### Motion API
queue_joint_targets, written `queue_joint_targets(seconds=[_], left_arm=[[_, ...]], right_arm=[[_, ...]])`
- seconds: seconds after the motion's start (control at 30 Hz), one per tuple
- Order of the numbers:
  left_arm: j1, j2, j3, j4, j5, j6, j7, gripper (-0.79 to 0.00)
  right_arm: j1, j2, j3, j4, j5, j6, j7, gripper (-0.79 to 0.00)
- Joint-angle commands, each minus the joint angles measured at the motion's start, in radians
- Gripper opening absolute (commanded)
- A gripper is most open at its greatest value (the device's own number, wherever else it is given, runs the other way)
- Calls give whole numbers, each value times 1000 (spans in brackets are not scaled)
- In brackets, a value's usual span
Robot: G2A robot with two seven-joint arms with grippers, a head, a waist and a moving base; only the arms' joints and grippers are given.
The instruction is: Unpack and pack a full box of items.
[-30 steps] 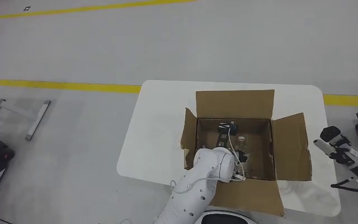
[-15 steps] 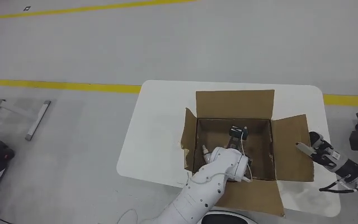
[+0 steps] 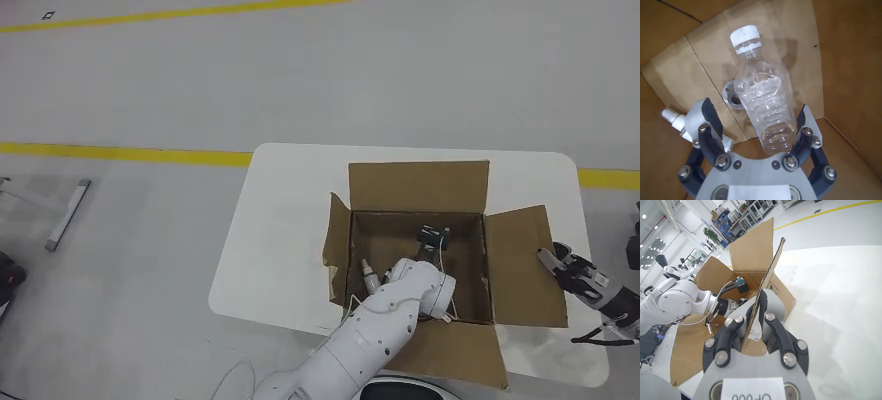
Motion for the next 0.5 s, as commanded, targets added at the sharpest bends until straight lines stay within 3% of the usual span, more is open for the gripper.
queue_joint_targets(seconds=[0.0,0.23,0.33,0.4,0.47], left_arm=[[-10,-9,0,29,-8,5,4,0],[-38,-32,-6,102,-29,9,32,0],[-46,-42,-9,123,-42,4,41,-172],[-51,-48,-8,139,-44,1,46,-391],[-54,-53,-9,153,-49,-3,51,-533]], right_arm=[[3,0,-3,3,1,-1,0,-785],[14,-1,-9,11,17,-7,13,-785],[19,-1,-12,12,27,-9,18,-785],[21,-1,-14,12,32,-11,22,-785],[22,-1,-17,14,41,-14,27,-785]])
